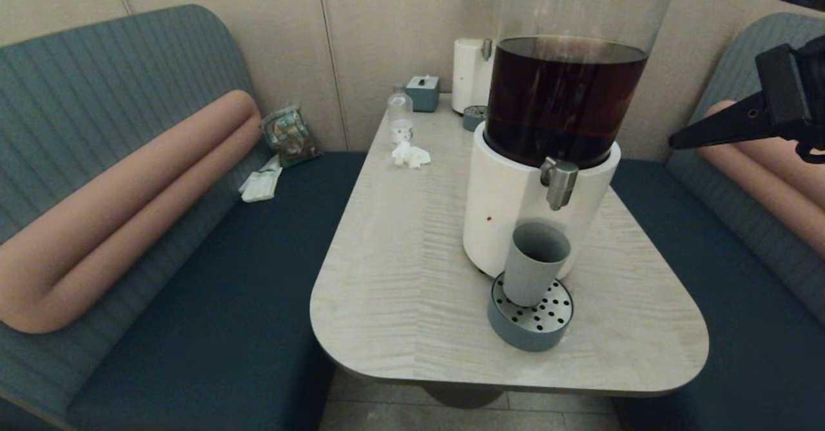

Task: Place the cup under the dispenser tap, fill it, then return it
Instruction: Turn on the faucet

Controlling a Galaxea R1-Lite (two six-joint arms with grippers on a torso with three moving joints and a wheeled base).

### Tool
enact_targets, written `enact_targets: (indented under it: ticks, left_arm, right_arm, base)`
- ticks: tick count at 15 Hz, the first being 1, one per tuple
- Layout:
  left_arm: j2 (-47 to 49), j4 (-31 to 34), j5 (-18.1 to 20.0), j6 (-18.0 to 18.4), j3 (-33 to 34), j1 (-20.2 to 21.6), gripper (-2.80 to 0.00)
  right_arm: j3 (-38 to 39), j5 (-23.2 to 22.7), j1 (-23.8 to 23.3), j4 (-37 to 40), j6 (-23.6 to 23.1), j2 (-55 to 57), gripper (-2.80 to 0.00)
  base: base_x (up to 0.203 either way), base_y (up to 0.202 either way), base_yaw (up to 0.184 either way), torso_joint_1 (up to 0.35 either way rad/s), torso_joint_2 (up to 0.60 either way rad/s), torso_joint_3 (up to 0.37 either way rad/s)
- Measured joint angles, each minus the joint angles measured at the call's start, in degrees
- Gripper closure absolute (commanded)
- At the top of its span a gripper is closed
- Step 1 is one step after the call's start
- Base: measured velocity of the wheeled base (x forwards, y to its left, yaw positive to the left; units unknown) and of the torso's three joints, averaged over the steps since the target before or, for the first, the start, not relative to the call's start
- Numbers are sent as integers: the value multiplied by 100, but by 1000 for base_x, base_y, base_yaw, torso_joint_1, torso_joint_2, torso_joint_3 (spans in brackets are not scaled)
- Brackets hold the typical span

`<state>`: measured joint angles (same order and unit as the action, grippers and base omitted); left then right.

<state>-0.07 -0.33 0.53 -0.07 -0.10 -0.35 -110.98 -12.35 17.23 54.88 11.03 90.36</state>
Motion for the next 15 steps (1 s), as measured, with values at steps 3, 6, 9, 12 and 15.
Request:
enact_targets:
  ticks: [3, 6, 9, 12, 15]
  left_arm:
    - [0, 2, 0, -2, 0, 2, 0]
    - [0, 0, 2, 0, 0, 0, 0]
    - [2, 0, 2, 2, 0, 0, 0]
    - [2, 2, -1, 0, 0, 0, 0]
    - [5, 1, 2, 1, 0, 0, 0]
  right_arm:
    - [1, 93, 109, -322, -178, 214, 0]
    - [1, 255, 200, -444, -456, 413, 0]
    - [1, 561, 314, -671, -640, 582, 0]
    - [1, 999, 533, -952, -712, 740, 0]
    - [5, 1090, 738, -1328, -756, 864, 0]
  base:
    - [0, 0, 0, 0, 0, 0]
    - [0, 0, 0, 0, 0, 0]
    - [0, 0, 0, 0, 0, 0]
    - [0, 0, 0, 0, 0, 0]
    - [0, 0, 0, 0, 0, 0]
